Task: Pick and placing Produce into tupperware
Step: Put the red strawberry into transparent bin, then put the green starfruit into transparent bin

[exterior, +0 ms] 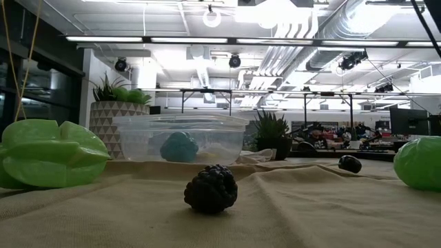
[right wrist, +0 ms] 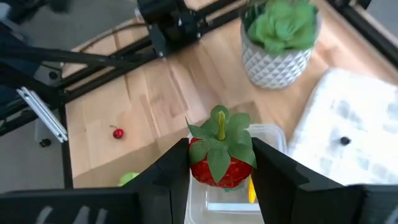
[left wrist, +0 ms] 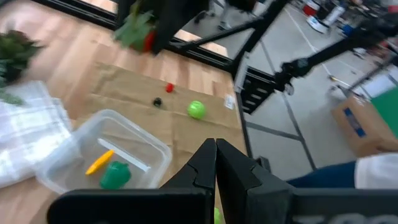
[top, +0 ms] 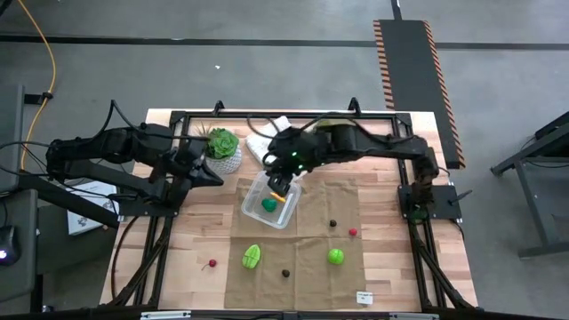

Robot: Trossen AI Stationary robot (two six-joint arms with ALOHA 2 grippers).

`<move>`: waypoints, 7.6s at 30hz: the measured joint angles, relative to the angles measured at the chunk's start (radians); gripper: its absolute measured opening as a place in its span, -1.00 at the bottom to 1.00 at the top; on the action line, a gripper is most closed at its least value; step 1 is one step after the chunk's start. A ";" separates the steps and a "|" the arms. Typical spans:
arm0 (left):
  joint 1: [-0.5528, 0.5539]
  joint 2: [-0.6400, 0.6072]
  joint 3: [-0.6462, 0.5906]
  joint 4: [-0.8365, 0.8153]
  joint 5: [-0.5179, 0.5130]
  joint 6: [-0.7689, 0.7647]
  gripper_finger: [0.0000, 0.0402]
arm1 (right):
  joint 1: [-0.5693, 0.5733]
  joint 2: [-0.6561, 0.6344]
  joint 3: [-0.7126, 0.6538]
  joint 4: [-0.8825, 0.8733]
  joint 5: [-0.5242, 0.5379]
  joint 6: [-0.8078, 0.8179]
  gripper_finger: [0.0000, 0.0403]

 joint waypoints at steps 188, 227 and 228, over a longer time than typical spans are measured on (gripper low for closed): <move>-0.419 0.109 0.000 0.523 -0.474 -0.125 -1.00 | 0.441 -0.765 -0.349 0.030 0.422 -0.182 -0.06; -0.755 0.365 0.000 0.662 -0.757 -0.469 -1.00 | 0.441 -1.285 -1.393 0.779 0.271 0.245 -0.06; -0.762 0.372 0.000 0.663 -0.773 -0.506 -1.00 | 0.441 -1.284 -1.393 0.779 0.271 0.245 -0.06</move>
